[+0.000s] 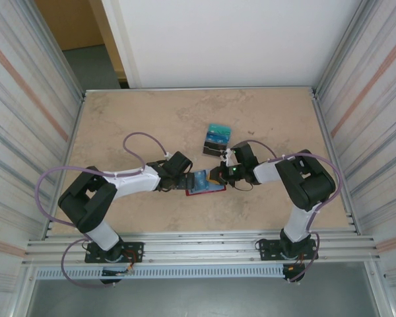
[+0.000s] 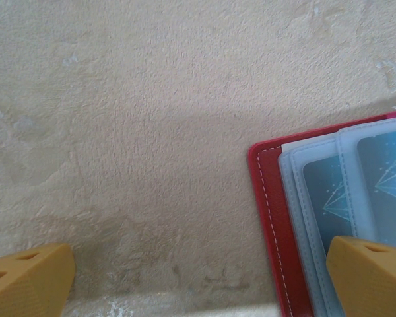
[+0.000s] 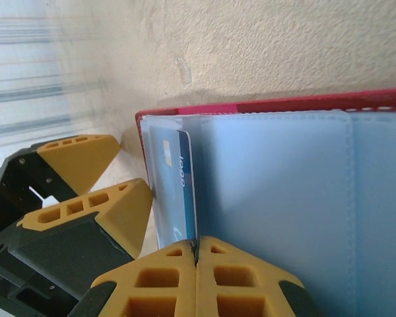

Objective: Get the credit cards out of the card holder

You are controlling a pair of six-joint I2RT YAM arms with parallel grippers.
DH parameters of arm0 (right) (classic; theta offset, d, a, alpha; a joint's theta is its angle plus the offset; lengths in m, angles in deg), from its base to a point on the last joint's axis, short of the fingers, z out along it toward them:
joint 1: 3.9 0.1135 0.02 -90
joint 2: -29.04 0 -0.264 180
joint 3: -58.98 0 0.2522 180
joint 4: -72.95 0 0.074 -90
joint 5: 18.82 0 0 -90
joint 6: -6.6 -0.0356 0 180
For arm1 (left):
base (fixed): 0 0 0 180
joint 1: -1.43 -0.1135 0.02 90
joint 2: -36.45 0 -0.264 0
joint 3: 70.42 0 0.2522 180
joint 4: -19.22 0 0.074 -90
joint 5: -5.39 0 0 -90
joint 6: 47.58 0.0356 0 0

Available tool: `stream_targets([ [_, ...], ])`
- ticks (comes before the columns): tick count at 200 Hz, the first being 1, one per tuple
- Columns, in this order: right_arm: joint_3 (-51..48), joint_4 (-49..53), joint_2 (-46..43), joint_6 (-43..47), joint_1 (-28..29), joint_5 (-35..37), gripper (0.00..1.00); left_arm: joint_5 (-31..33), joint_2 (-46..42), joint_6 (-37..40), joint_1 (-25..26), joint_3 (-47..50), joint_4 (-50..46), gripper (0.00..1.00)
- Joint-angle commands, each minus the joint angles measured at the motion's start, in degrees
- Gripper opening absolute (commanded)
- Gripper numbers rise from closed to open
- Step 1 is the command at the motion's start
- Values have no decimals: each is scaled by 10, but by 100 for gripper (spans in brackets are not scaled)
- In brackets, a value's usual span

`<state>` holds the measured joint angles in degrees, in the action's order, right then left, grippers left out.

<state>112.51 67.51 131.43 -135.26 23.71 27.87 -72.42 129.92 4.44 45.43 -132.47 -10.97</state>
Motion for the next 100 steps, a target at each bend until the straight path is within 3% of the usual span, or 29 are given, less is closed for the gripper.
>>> stream_targets([
  [1,-5,36,-23,23,-4,14,0,17,12,2,2,3,-41,99],
  [100,2,47,-24,26,4,19,0,12,-7,47,11,-59,-42,99],
])
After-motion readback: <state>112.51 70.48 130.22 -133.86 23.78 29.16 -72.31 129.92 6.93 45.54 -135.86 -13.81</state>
